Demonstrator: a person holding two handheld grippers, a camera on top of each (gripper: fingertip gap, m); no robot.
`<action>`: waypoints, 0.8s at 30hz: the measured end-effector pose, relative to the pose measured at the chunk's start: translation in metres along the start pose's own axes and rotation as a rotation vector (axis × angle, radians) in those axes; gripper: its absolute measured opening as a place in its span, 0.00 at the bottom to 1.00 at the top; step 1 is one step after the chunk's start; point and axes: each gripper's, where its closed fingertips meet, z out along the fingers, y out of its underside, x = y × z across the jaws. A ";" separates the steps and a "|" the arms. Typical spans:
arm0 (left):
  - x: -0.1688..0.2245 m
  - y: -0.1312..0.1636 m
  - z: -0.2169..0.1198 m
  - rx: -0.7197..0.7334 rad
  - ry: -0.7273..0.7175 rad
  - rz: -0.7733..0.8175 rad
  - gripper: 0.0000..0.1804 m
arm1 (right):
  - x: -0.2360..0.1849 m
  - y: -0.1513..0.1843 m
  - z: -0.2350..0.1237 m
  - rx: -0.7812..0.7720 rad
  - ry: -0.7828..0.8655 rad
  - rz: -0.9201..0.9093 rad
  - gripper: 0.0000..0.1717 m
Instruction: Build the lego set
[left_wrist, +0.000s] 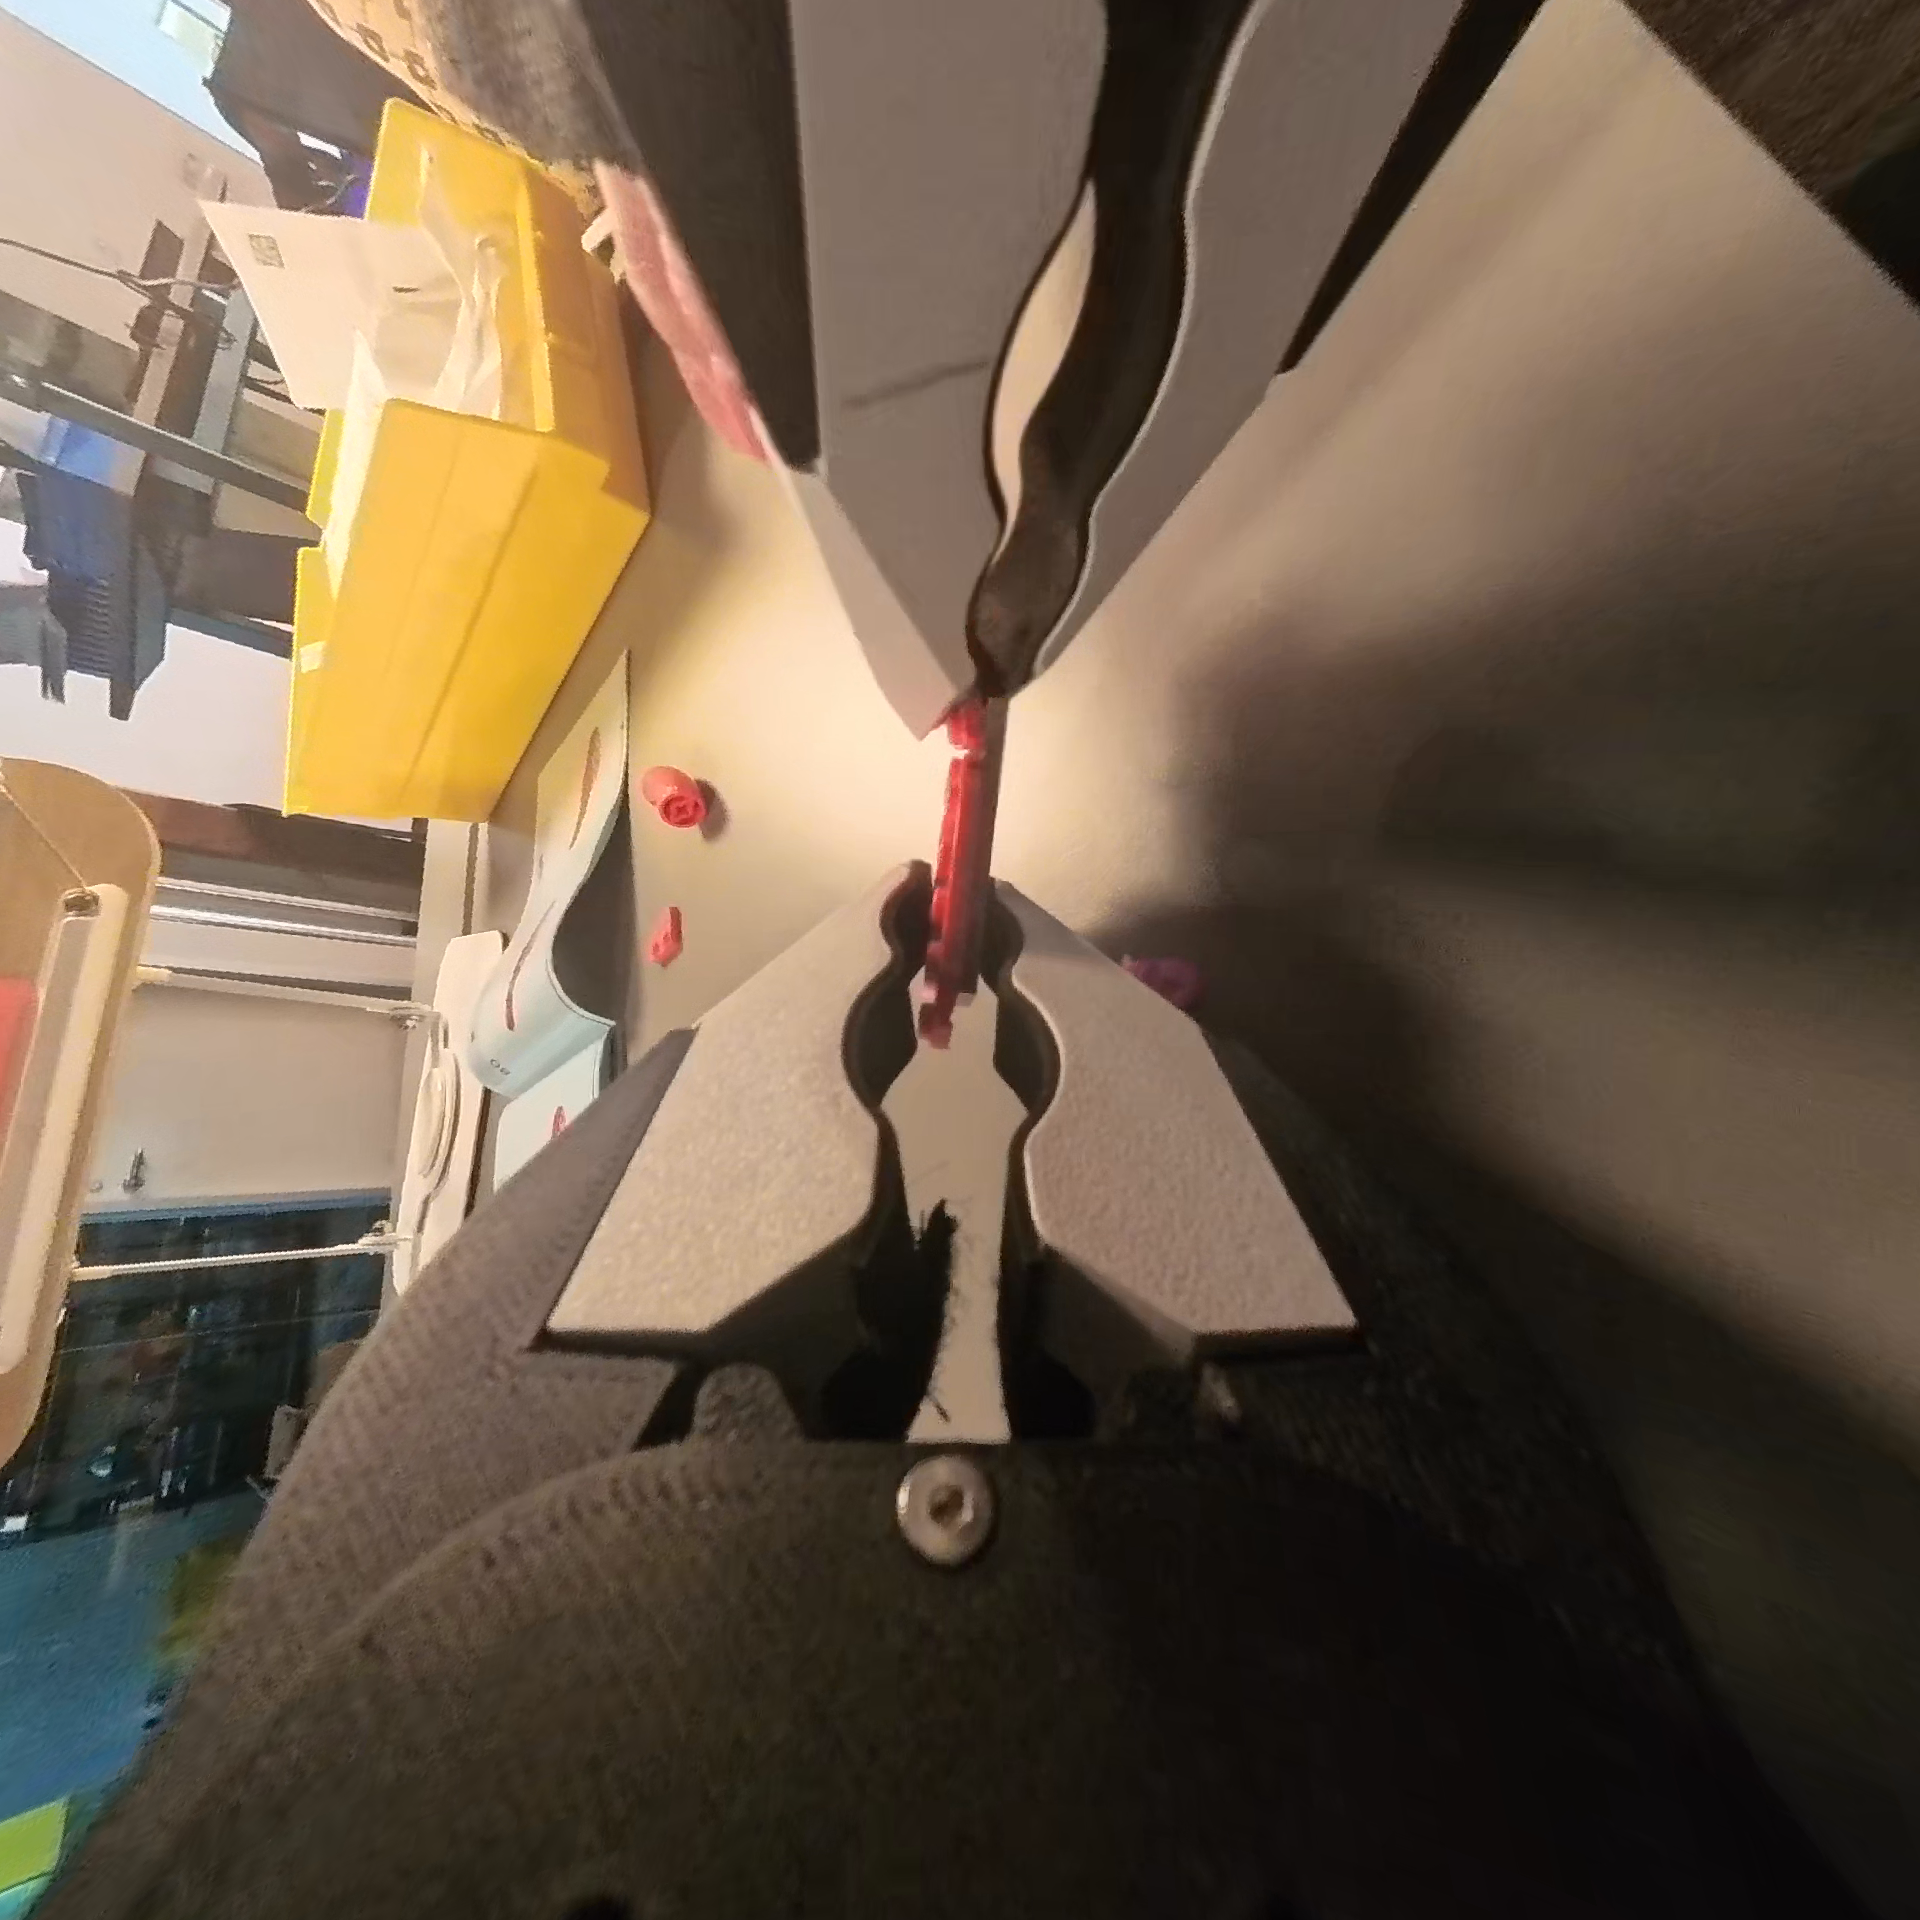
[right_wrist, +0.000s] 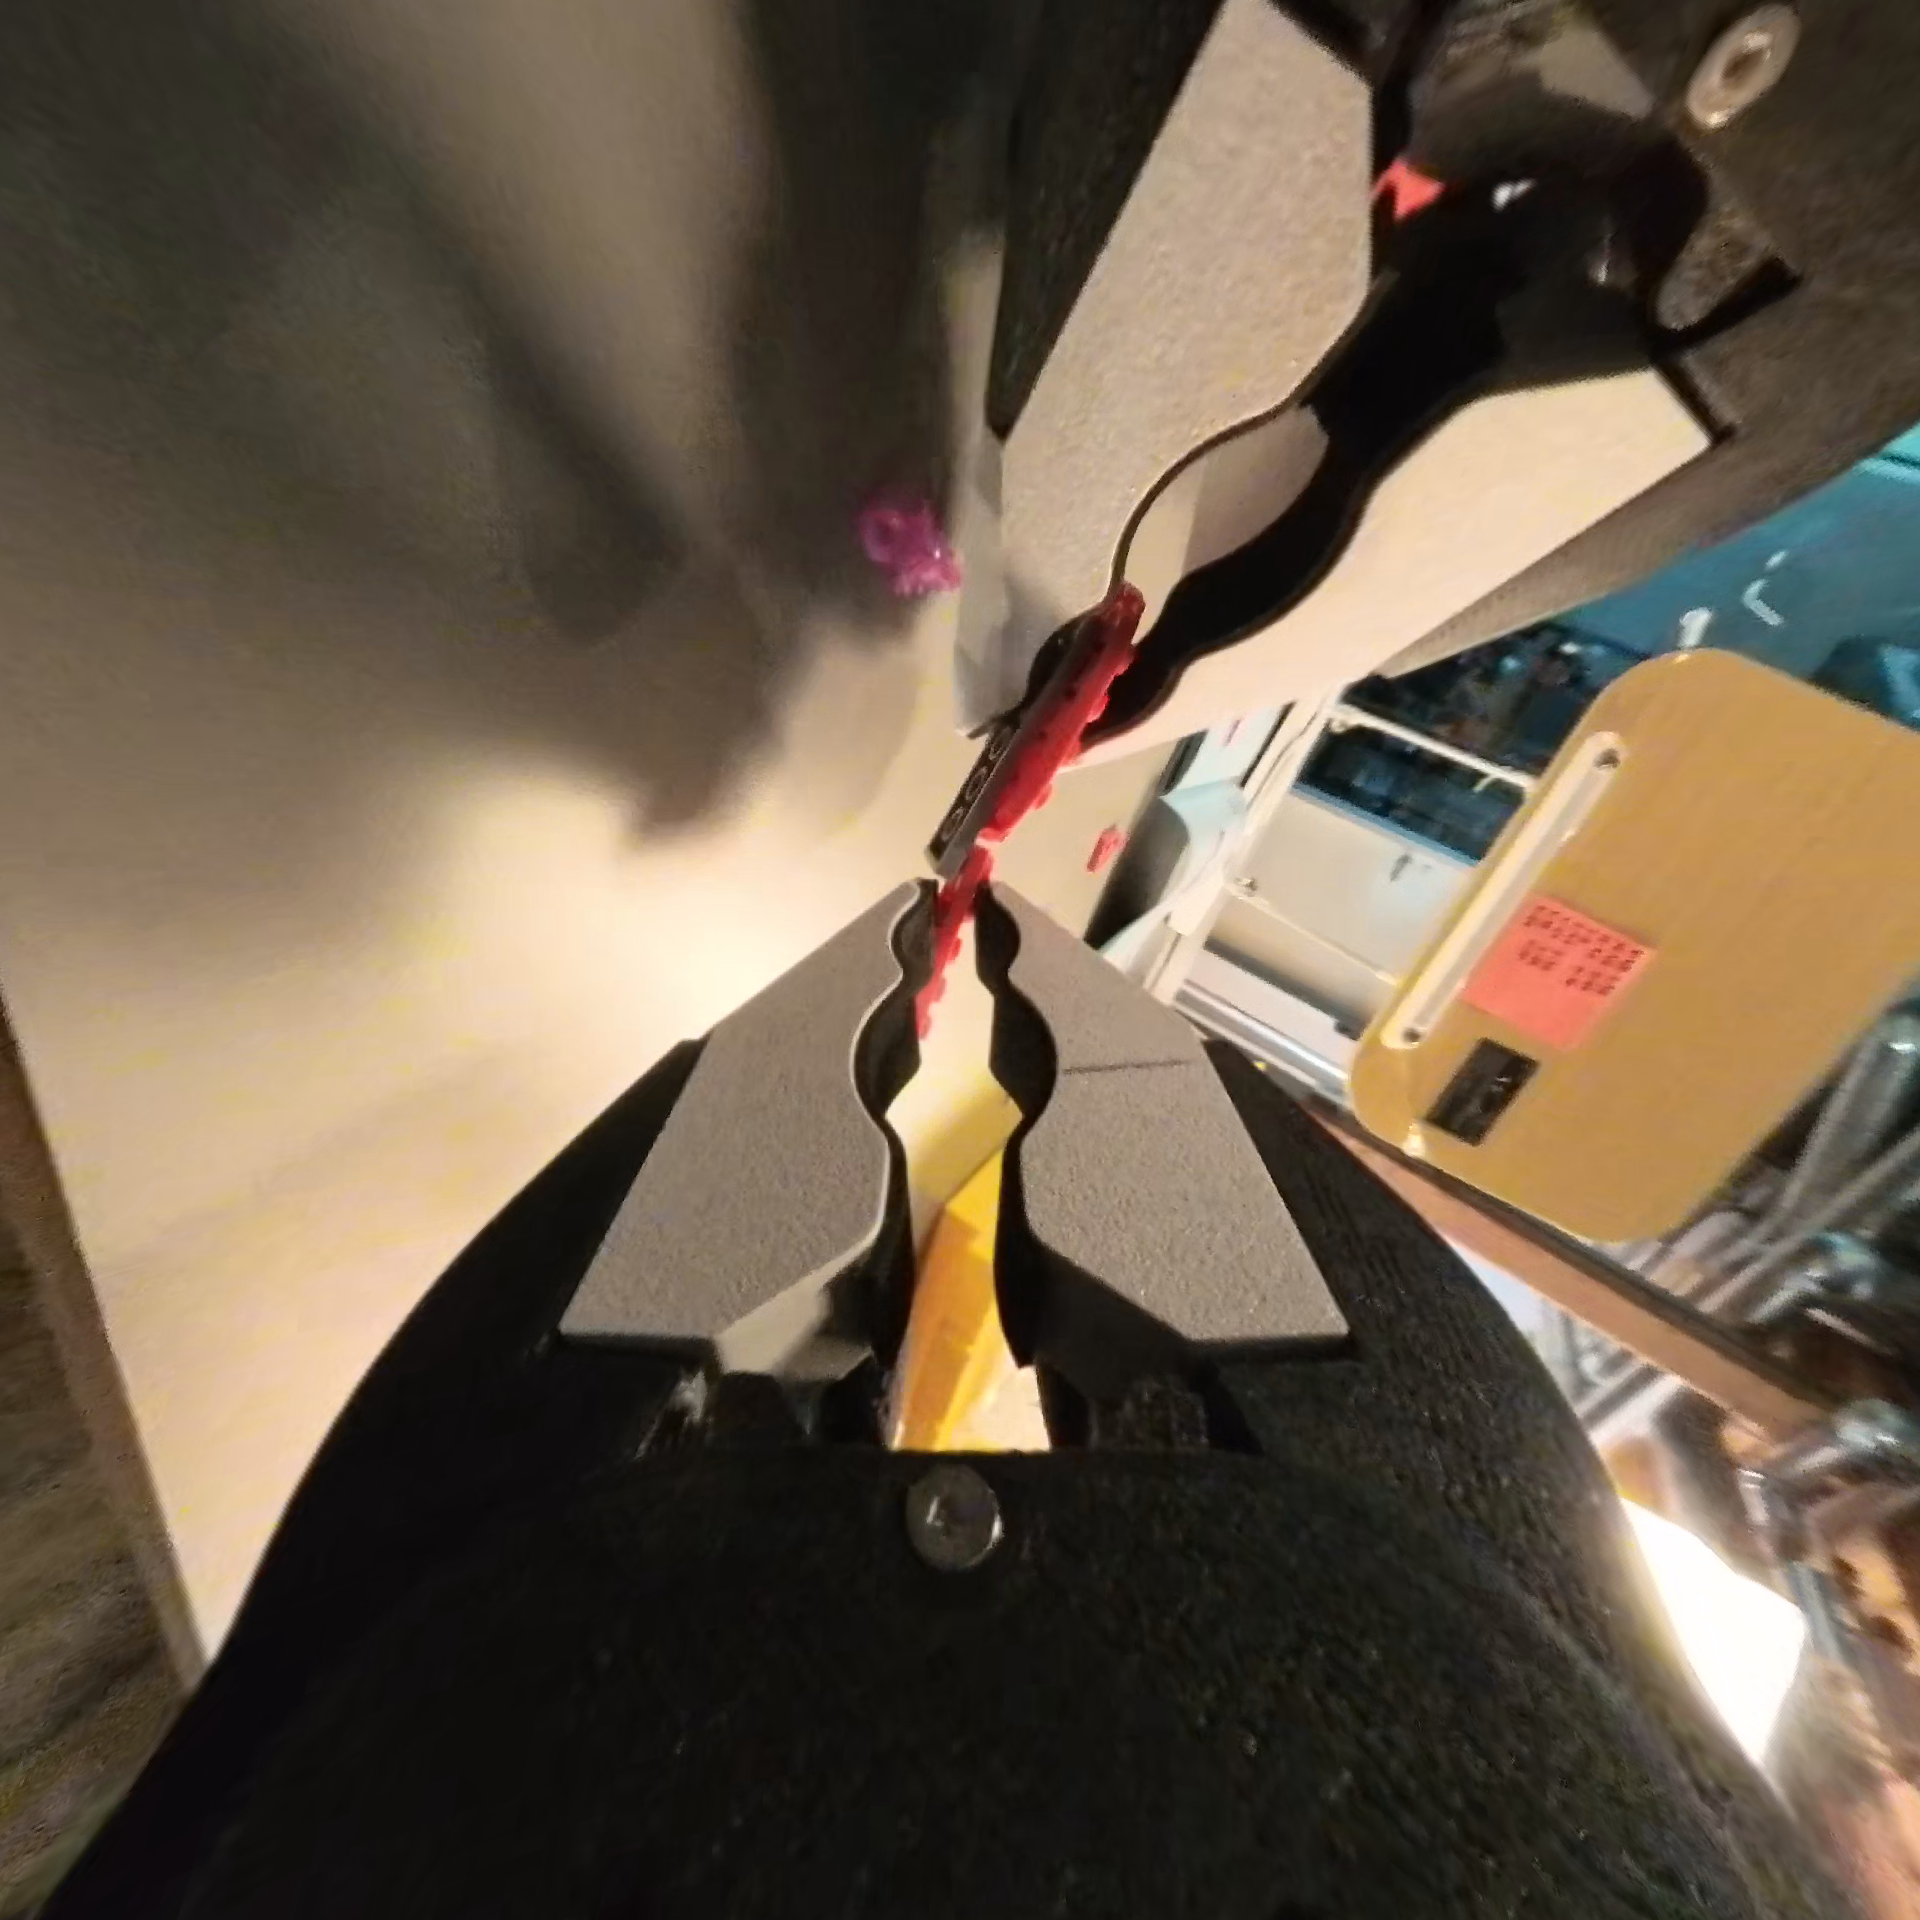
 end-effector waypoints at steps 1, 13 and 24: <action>-0.001 -0.001 0.000 0.003 -0.002 -0.002 0.04 | 0.000 0.000 0.000 -0.002 0.007 -0.013 0.02; -0.010 -0.001 -0.003 0.011 -0.042 -0.034 0.04 | 0.012 0.002 -0.002 -0.042 0.064 0.108 0.01; -0.007 -0.001 -0.002 0.003 -0.033 0.008 0.03 | -0.005 -0.002 -0.006 0.023 -0.084 0.184 0.16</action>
